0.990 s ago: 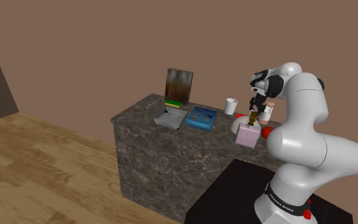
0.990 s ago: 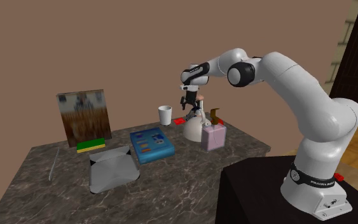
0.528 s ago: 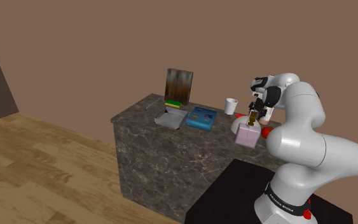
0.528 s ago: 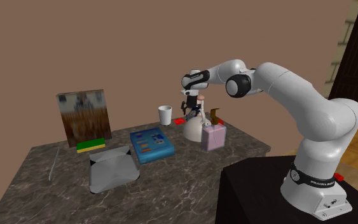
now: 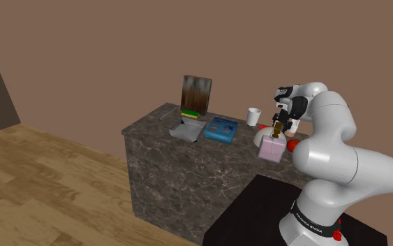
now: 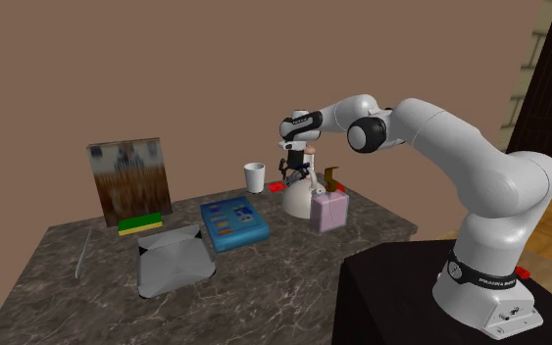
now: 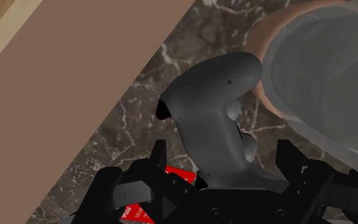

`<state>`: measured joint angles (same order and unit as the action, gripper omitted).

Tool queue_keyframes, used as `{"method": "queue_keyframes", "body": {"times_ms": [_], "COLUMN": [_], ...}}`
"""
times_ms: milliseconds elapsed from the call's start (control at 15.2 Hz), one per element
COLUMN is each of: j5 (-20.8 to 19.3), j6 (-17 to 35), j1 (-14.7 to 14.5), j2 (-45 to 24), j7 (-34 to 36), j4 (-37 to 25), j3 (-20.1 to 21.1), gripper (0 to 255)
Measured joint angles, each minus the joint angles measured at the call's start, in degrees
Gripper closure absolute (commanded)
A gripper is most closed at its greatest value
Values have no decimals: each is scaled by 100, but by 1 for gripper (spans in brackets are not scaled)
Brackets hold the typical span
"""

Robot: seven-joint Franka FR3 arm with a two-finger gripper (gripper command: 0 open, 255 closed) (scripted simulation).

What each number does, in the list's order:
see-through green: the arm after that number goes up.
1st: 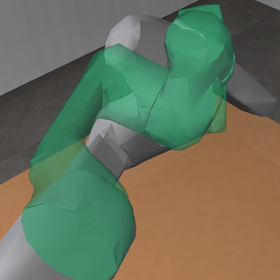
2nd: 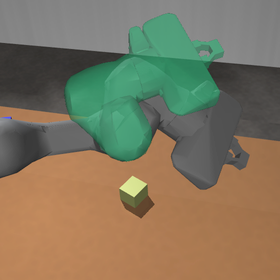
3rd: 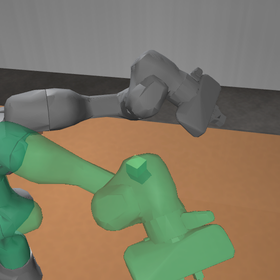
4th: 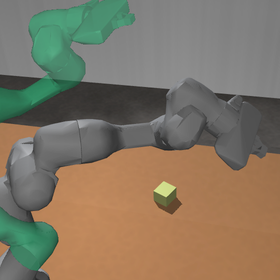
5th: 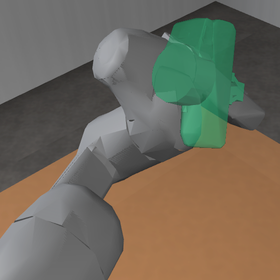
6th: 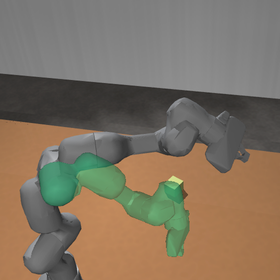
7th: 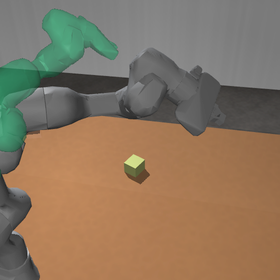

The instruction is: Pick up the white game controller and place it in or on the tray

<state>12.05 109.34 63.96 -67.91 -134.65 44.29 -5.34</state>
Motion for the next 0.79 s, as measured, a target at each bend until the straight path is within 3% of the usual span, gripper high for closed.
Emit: {"method": "queue_keyframes", "body": {"times_ms": [66,792], "j5": [0,0], "j6": [0,-7], "j1": [0,-2], "j2": [0,32], "j7": [0,1], "j4": [0,27], "j3": [0,-1], "gripper": [255,255]}}
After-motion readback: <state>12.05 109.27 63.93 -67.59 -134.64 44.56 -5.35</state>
